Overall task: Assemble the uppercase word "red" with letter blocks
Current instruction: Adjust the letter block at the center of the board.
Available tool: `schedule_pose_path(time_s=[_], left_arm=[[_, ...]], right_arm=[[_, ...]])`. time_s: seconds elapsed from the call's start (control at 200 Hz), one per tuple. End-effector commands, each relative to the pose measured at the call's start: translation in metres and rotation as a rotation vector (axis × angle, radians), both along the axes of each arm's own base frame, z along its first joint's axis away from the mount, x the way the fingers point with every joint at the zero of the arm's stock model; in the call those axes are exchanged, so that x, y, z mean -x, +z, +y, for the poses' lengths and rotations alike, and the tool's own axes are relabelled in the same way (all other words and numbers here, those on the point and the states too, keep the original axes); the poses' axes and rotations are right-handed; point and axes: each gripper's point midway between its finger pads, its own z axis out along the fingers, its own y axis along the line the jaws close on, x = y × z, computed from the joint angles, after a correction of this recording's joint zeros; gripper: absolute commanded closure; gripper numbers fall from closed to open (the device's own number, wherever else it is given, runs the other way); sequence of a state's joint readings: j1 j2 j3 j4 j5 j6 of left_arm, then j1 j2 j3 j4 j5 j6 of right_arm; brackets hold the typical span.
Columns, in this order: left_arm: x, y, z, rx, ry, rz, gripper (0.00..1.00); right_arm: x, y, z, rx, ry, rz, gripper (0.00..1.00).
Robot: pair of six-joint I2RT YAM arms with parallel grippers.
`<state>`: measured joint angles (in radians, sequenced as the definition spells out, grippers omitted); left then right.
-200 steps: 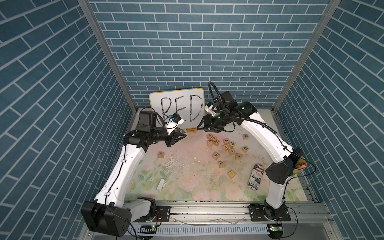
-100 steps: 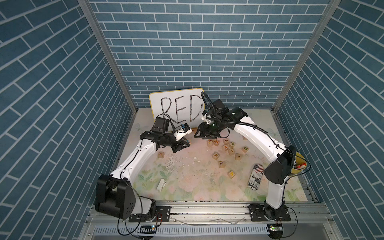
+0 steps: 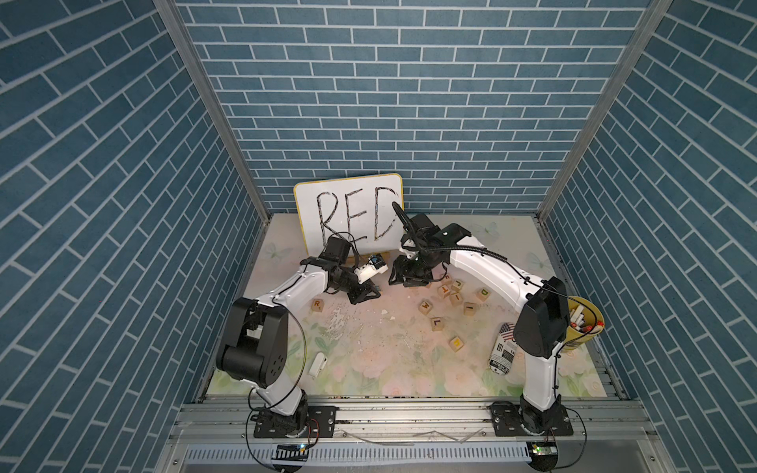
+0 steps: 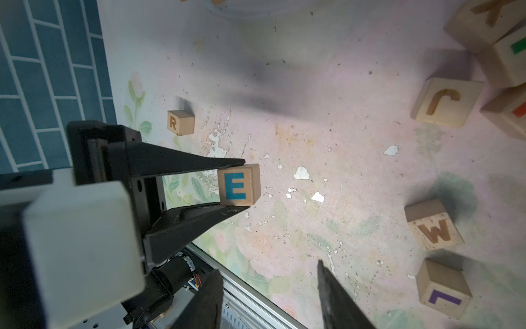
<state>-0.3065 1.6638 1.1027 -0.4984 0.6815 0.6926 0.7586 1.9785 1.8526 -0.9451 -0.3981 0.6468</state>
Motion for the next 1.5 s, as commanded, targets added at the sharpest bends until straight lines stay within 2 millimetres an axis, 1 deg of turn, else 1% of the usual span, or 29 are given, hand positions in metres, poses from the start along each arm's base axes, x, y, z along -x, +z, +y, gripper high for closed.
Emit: schedule_pose_path(time_s=[0.0, 0.14, 0.265, 0.375, 0.485, 0.62, 0.68, 0.745, 0.84, 0.94, 1.005, 1.1, 1.165, 1.246, 1.336, 1.451, 1.491], left_arm=[[0.001, -0.009, -0.005, -0.037, -0.037, -0.026, 0.94], [0.001, -0.009, -0.008, -0.04, -0.052, -0.014, 0.94], [-0.001, -0.008, -0.011, -0.041, -0.061, 0.0, 0.94], [0.002, -0.003, -0.019, -0.017, -0.079, 0.033, 0.94], [-0.001, 0.001, -0.026, 0.012, -0.066, 0.063, 0.93], [-0.01, -0.004, -0.026, -0.014, -0.043, 0.072, 0.93], [-0.012, -0.006, -0.026, -0.02, -0.035, 0.071, 0.93], [-0.014, -0.007, -0.027, -0.021, -0.028, 0.077, 0.92], [-0.015, -0.01, -0.032, -0.028, -0.024, 0.097, 0.92], [-0.019, -0.013, -0.038, -0.05, -0.017, 0.106, 0.92], [-0.021, -0.012, -0.043, -0.046, -0.015, 0.105, 0.92], [-0.025, -0.007, -0.055, -0.046, -0.021, 0.094, 0.91], [-0.034, -0.008, -0.062, -0.068, -0.004, 0.061, 0.92], [-0.04, -0.014, -0.074, -0.085, -0.004, 0.055, 0.91], [-0.041, -0.02, -0.087, -0.096, -0.017, 0.081, 0.91], [-0.041, -0.034, -0.097, -0.126, -0.028, 0.082, 0.9], [-0.042, -0.036, -0.1, -0.134, -0.031, 0.08, 0.9]], right_arm=[[-0.01, -0.012, 0.003, -0.002, -0.012, 0.002, 0.45], [-0.019, -0.019, 0.003, 0.005, -0.022, 0.007, 0.45], [-0.021, -0.033, 0.005, 0.013, -0.021, 0.026, 0.45], [-0.021, -0.031, 0.013, -0.044, -0.015, 0.018, 0.45], [-0.027, -0.029, 0.009, -0.059, -0.04, -0.001, 0.45], [-0.032, -0.03, -0.013, -0.022, -0.097, -0.052, 0.46], [-0.031, -0.031, -0.023, 0.009, -0.105, -0.079, 0.46], [-0.028, -0.033, -0.029, 0.017, -0.108, -0.079, 0.46], [-0.025, -0.04, -0.04, 0.047, -0.127, -0.074, 0.46], [-0.026, -0.053, -0.064, 0.134, -0.191, -0.064, 0.46], [-0.024, -0.06, -0.073, 0.167, -0.209, -0.044, 0.46], [-0.022, -0.064, -0.081, 0.192, -0.22, -0.051, 0.46], [-0.023, -0.065, -0.096, 0.242, -0.254, -0.065, 0.46], [-0.022, -0.067, -0.115, 0.268, -0.303, -0.071, 0.46], [-0.019, -0.066, -0.133, 0.254, -0.359, -0.068, 0.46], [-0.014, -0.061, -0.149, 0.246, -0.391, -0.082, 0.46], [-0.012, -0.06, -0.153, 0.245, -0.396, -0.083, 0.46]])
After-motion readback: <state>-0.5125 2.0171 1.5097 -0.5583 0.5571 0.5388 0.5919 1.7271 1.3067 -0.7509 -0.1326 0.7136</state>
